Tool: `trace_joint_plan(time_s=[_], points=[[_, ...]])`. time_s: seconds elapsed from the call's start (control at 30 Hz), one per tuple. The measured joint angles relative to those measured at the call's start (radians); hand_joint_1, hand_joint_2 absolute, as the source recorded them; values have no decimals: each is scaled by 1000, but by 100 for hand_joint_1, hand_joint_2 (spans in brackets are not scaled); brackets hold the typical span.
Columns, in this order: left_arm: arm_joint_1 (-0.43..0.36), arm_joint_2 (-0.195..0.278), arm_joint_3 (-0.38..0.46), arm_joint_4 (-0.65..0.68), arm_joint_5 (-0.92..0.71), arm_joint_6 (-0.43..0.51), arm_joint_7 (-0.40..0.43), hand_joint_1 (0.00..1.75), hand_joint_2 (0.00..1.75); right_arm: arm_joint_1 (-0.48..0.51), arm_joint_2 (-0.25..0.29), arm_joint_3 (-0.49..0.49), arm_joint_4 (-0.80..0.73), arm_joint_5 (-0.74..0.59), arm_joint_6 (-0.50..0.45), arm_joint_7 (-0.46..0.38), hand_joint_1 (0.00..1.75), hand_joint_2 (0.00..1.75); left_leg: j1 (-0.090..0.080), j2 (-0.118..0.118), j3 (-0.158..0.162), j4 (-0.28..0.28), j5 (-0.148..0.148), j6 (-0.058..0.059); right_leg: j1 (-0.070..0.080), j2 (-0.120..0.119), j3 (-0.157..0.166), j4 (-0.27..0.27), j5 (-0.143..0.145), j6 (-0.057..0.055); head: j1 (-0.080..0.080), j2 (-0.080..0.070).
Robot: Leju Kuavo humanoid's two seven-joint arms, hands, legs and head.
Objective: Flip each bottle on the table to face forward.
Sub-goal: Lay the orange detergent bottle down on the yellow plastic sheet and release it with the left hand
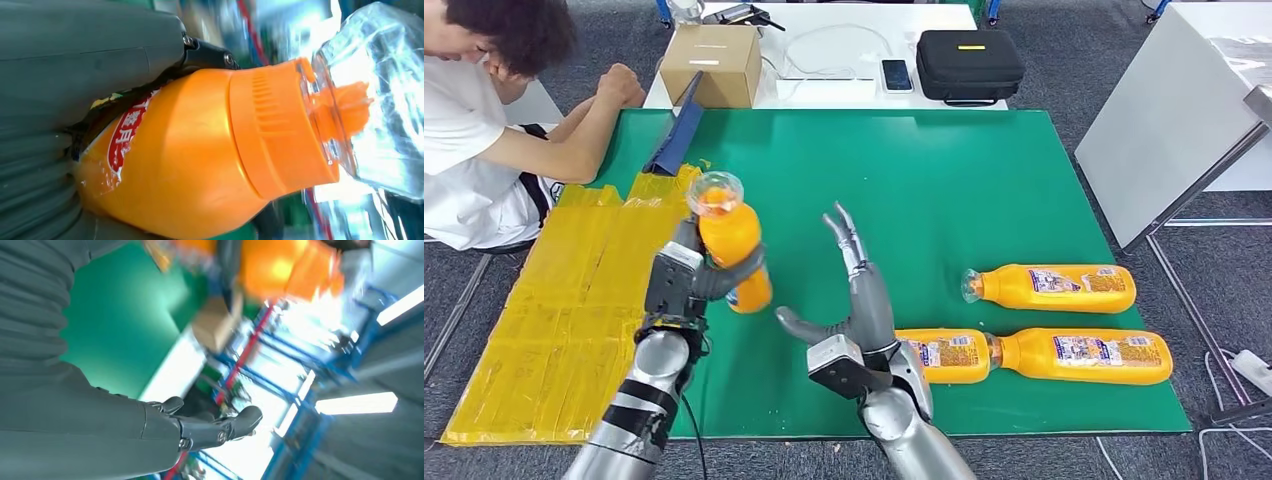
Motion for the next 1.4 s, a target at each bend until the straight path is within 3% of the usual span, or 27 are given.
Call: trace_joint_plan(time_s=[0.17,0.4,0.63,0.9,1.1,1.4], points=[[-69,22,38,39,-175,110,26,175,175,24,-26,12,-155,-7,-12,4,0,175,1,-1,0,0,0,0,0,-1,1,1,0,0,0,0],[-131,40,52,129,-332,206,64,175,175,29,-45,29,-248,-15,-29,-4,0,175,0,-2,0,0,0,0,0,-1,1,0,0,0,0,0],[-194,69,45,341,-697,404,138,175,175,27,-67,31,-292,-12,-65,-15,0,175,0,-1,0,0,0,0,0,0,1,0,0,0,0,0],[-197,109,2,571,-928,427,196,175,175,14,-100,39,-309,-21,-69,-23,0,175,0,-1,0,0,0,0,0,-1,1,1,0,0,0,0],[-169,126,-5,603,-1060,431,241,175,175,1,-120,50,-308,-34,-68,-31,0,175,0,-1,0,0,0,0,0,0,1,0,0,0,0,0],[-157,137,-6,616,-1070,432,246,175,175,-3,-131,60,-308,-36,-68,-32,0,175,0,-1,0,0,0,0,0,-1,2,1,0,0,0,0]])
